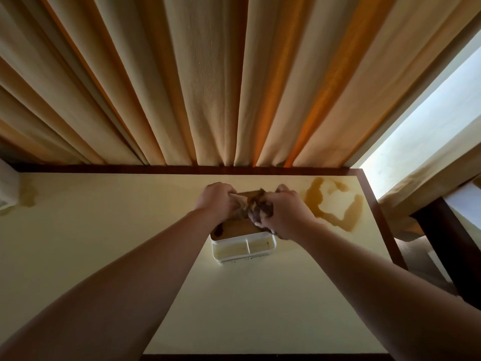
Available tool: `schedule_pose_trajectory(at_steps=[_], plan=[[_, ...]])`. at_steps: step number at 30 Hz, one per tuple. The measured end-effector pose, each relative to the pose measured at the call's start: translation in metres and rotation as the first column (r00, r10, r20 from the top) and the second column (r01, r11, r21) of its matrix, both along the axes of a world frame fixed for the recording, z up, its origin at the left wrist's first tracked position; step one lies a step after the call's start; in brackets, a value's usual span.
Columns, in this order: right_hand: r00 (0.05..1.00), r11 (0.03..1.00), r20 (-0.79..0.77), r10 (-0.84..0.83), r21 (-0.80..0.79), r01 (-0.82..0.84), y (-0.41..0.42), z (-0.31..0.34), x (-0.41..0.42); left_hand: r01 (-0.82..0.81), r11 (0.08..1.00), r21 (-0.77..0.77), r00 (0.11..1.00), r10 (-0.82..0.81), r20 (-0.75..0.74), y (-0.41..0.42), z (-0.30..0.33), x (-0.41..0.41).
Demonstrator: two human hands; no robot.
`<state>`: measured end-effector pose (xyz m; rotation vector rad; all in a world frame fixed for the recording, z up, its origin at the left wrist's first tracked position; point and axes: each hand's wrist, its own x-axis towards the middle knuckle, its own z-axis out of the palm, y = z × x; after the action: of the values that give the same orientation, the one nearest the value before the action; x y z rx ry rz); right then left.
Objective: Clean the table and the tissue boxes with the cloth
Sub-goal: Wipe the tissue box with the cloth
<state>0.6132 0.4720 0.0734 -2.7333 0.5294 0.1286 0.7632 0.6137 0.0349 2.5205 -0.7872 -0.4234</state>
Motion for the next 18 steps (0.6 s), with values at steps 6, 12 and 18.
schedule_pose_trajectory(at_steps=[6,12,18], plan=[[1.000,1.000,0.007,-0.021,0.016,0.021,0.001,-0.006,-0.009,-0.012,1.000,-0.015,1.000,0.012,-0.010,0.000,0.000,-0.001],[0.996,0.999,0.069,-0.051,0.013,0.050,-0.009,0.003,0.044,-0.019,1.000,0.024,0.999,0.020,-0.041,-0.002,0.005,-0.001],[0.999,0.999,0.005,-0.041,0.004,0.041,-0.004,-0.001,0.019,-0.029,0.999,0.024,0.999,0.029,-0.025,-0.001,0.005,0.000]])
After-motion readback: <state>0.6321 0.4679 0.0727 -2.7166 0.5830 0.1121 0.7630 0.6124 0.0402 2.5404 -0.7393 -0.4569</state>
